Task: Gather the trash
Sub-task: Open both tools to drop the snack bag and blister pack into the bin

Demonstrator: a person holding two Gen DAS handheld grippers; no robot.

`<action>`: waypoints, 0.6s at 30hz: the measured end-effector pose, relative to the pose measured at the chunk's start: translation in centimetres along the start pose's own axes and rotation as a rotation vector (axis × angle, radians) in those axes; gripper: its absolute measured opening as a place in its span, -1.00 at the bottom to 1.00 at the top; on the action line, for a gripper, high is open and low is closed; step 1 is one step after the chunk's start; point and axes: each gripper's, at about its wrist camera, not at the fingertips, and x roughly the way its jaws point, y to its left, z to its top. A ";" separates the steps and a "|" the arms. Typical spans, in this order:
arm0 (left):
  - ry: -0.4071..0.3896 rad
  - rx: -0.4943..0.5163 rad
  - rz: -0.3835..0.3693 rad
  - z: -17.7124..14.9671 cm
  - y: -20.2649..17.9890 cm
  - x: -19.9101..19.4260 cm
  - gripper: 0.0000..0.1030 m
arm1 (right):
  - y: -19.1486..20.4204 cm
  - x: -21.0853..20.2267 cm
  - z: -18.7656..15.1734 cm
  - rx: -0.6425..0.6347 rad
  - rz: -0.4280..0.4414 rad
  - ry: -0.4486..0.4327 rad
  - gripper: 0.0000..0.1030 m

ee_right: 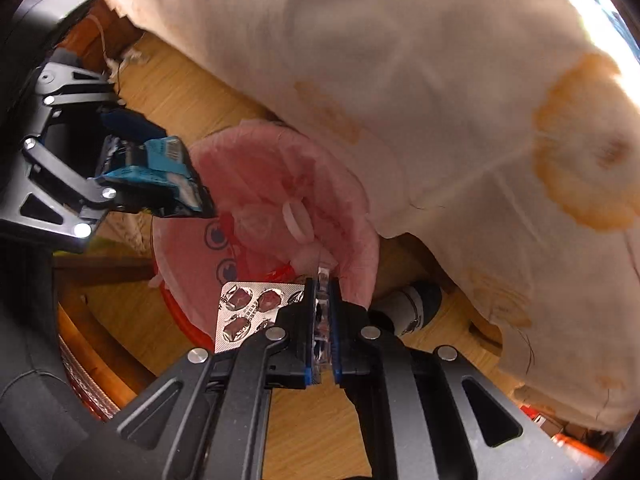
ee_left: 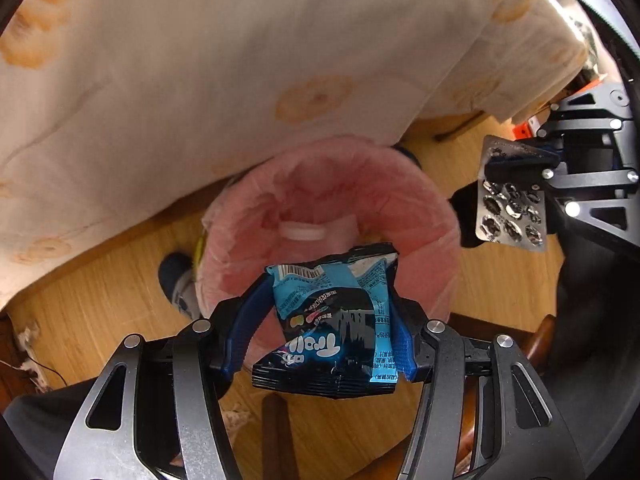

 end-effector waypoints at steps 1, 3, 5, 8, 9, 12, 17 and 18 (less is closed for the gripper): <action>0.011 -0.001 -0.001 0.1 0.2 0.5 0.08 | 0.1 0.4 0.2 -0.010 0.009 0.013 -0.88; 0.026 -0.010 -0.022 0.2 0.6 1.4 0.08 | 0.3 1.5 0.4 -0.035 0.020 0.043 -0.88; 0.035 -0.024 -0.059 0.2 1.3 2.3 0.08 | 0.6 2.5 0.5 -0.063 0.042 0.067 -0.88; 0.060 -0.050 -0.064 0.3 2.1 3.6 0.08 | 0.5 4.3 0.4 -0.080 0.068 0.108 -0.88; 0.069 -0.057 -0.070 0.3 2.4 3.9 0.08 | 0.4 4.9 0.4 -0.075 0.080 0.116 -0.88; 0.090 -0.064 -0.075 0.3 2.7 4.9 0.08 | 0.2 6.3 0.2 -0.064 0.097 0.138 -0.88; 0.140 -0.058 -0.057 0.5 3.2 7.3 0.07 | -0.1 7.9 -0.4 -0.032 0.111 0.146 -0.88; 0.154 -0.053 -0.050 0.5 3.3 7.9 0.07 | -0.1 8.2 -0.6 -0.028 0.114 0.146 -0.88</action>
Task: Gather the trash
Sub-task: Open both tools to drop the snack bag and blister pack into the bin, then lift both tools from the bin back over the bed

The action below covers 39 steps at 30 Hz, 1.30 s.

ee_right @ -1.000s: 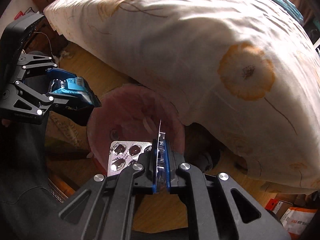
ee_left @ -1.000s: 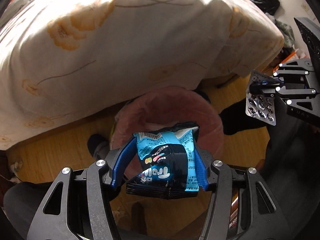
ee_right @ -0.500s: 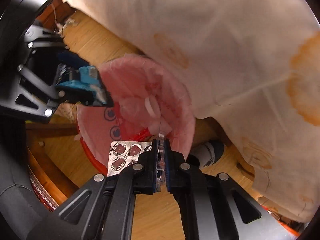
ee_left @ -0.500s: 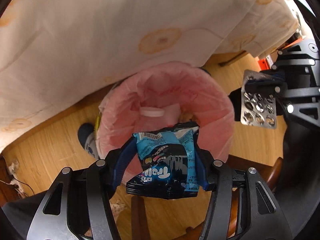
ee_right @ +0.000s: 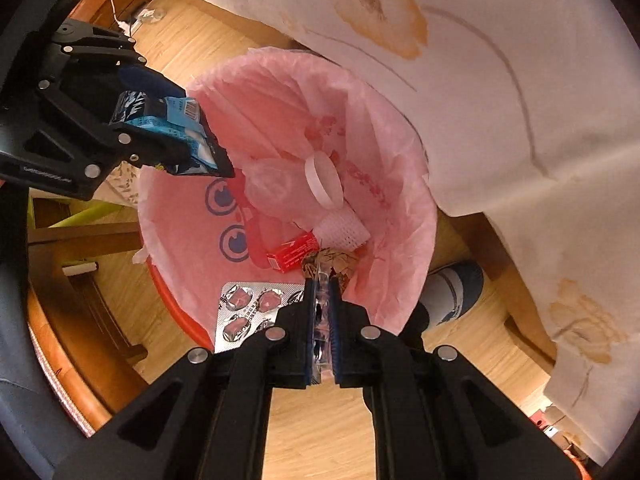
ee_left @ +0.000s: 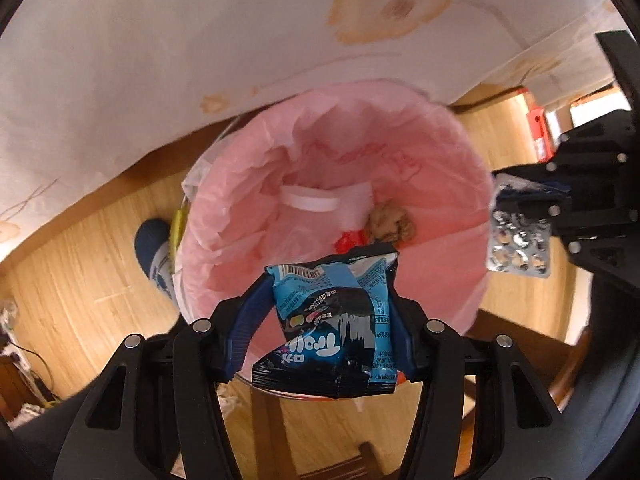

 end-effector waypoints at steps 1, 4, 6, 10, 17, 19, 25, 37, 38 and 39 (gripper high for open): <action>0.012 0.000 0.002 0.1 0.0 0.6 0.07 | -0.1 0.4 0.0 0.002 0.003 0.004 -0.88; 0.041 -0.010 -0.008 0.4 0.4 1.8 0.06 | -0.2 1.2 -0.3 0.007 0.012 0.013 -0.88; 0.053 -0.014 -0.013 0.5 0.6 2.5 0.06 | -0.2 1.7 -0.4 0.006 0.016 0.016 -0.88; 0.070 -0.011 -0.017 0.6 0.8 2.9 0.08 | -0.1 2.4 -0.4 -0.002 0.025 0.027 -0.88; 0.093 -0.077 0.004 0.6 2.0 4.1 0.89 | 0.0 2.3 -0.4 -0.053 0.004 -0.015 0.91; 0.081 -0.100 -0.013 0.4 2.4 3.7 0.89 | 0.1 2.1 -0.5 -0.066 0.031 -0.017 0.91; 0.060 -0.095 -0.060 0.3 2.4 3.1 0.89 | -0.3 0.8 -0.3 -0.036 0.037 -0.067 0.91; -0.139 0.006 -0.108 -0.1 0.5 -6.7 0.89 | -1.2 -7.2 -0.7 0.015 0.099 -0.250 0.91; -0.159 0.020 -0.118 -0.3 0.3 -8.0 0.89 | -1.2 -8.2 -0.8 0.016 0.101 -0.274 0.91; -0.174 0.028 -0.123 -0.4 0.1 -9.0 0.89 | -1.2 -9.3 -0.9 0.015 0.104 -0.293 0.91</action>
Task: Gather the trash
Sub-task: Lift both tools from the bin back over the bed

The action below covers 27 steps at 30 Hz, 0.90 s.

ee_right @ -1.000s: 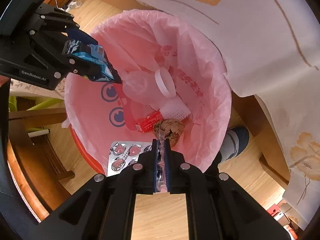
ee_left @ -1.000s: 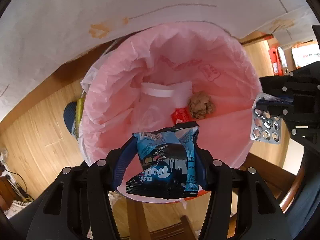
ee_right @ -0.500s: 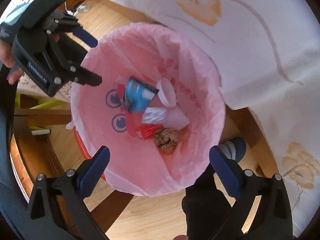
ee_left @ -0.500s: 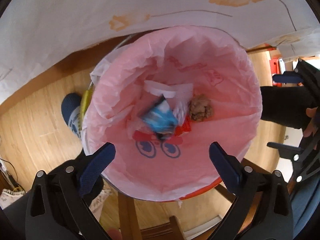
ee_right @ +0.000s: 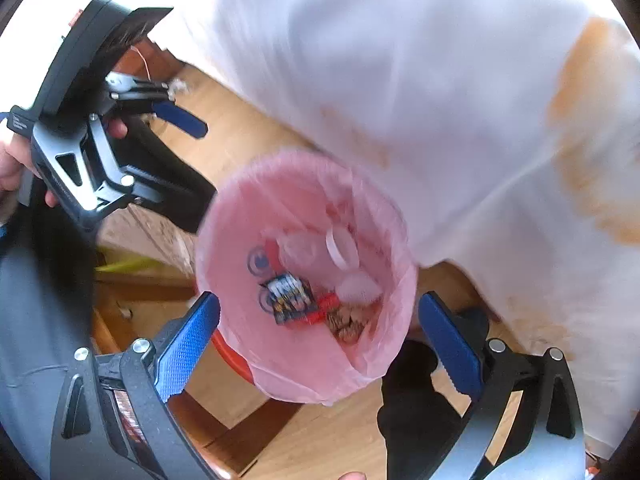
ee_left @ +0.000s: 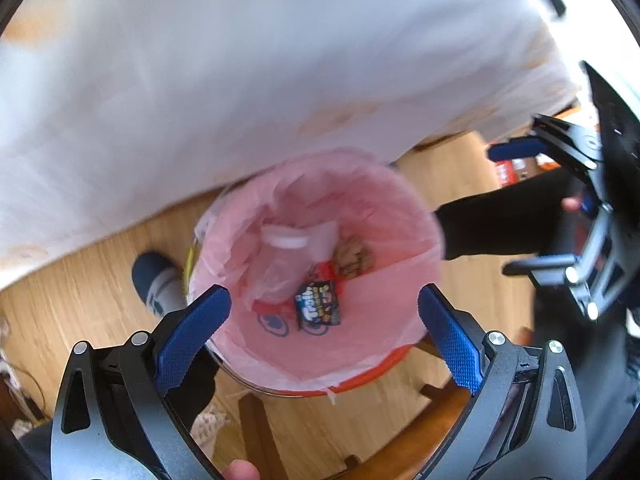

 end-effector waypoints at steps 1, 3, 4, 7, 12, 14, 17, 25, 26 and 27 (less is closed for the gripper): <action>-0.018 0.012 -0.006 0.1 -0.3 -1.3 0.89 | 0.2 -1.1 0.3 -0.002 0.002 -0.019 0.91; -0.061 0.038 -0.022 0.4 -1.0 -4.1 0.89 | 0.5 -3.6 0.7 -0.007 0.004 -0.070 0.91; -0.081 0.050 -0.028 0.5 -1.5 -5.4 0.89 | 0.6 -4.8 0.8 -0.010 0.004 -0.093 0.91; -0.157 0.084 -0.032 1.5 -2.5 -9.2 0.89 | 0.3 -8.3 1.5 -0.011 -0.019 -0.158 0.91; -0.279 0.108 -0.004 5.0 -3.6 -14.0 0.89 | -2.2 -13.2 2.7 0.045 -0.075 -0.270 0.91; -0.300 0.144 0.038 6.9 -4.4 -15.1 0.89 | -3.3 -14.9 3.3 0.059 -0.119 -0.311 0.91; -0.326 0.169 0.072 10.2 -5.1 -15.9 0.89 | -4.9 -17.1 4.4 0.078 -0.178 -0.376 0.91; -0.394 0.198 0.133 18.4 -5.8 -16.7 0.89 | -10.9 -21.2 7.4 0.155 -0.241 -0.477 0.91; -0.402 0.195 0.140 19.3 -5.6 -16.5 0.89 | -11.4 -21.5 7.8 0.161 -0.244 -0.482 0.91; -0.411 0.190 0.149 20.2 -5.6 -16.3 0.89 | -12.0 -21.8 7.9 0.165 -0.249 -0.487 0.91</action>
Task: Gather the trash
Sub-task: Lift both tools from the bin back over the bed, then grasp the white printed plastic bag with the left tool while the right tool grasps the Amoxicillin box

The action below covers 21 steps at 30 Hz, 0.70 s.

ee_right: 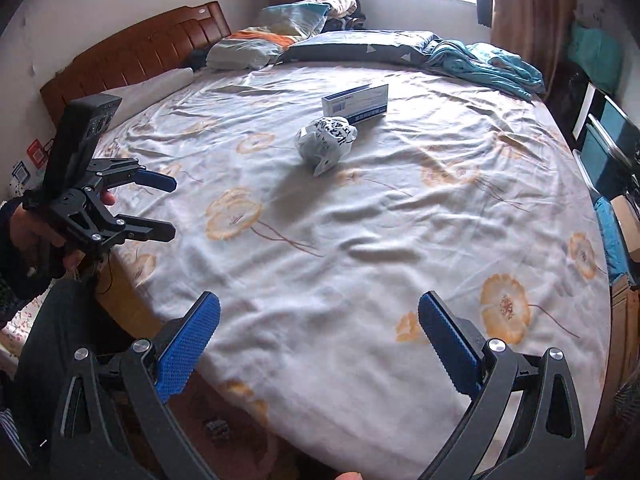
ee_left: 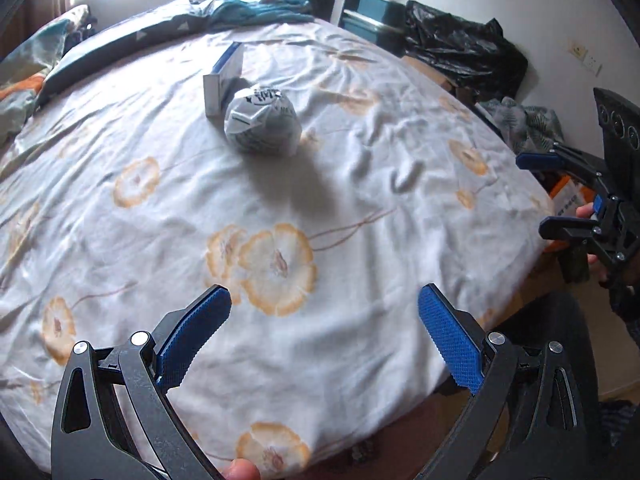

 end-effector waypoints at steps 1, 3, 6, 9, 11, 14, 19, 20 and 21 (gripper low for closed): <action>-0.010 -0.005 0.008 0.5 0.3 0.4 0.89 | -0.5 0.2 0.4 0.002 -0.008 -0.005 0.91; -0.031 -0.013 0.014 1.8 1.0 1.5 0.89 | -1.3 0.4 0.9 0.014 -0.018 -0.016 0.91; -0.059 -0.020 0.033 4.0 1.6 3.0 0.89 | -2.8 1.0 1.4 0.037 -0.033 -0.026 0.91; -0.082 -0.028 0.045 6.3 2.1 4.7 0.89 | -4.0 1.5 1.7 0.055 -0.046 -0.030 0.91; -0.093 -0.031 0.054 7.7 2.4 5.8 0.89 | -4.7 2.0 1.9 0.060 -0.054 -0.027 0.91; -0.107 -0.035 0.063 9.7 2.6 7.5 0.89 | -5.6 2.7 2.2 0.070 -0.057 -0.028 0.91; -0.107 -0.033 0.092 12.4 3.0 10.8 0.89 | -6.9 3.8 2.8 0.082 -0.069 -0.029 0.91; -0.105 -0.032 0.109 12.8 3.1 11.5 0.89 | -7.2 4.1 3.0 0.086 -0.069 -0.030 0.91; -0.101 -0.029 0.124 13.1 3.2 12.2 0.89 | -7.4 4.3 3.1 0.089 -0.068 -0.031 0.91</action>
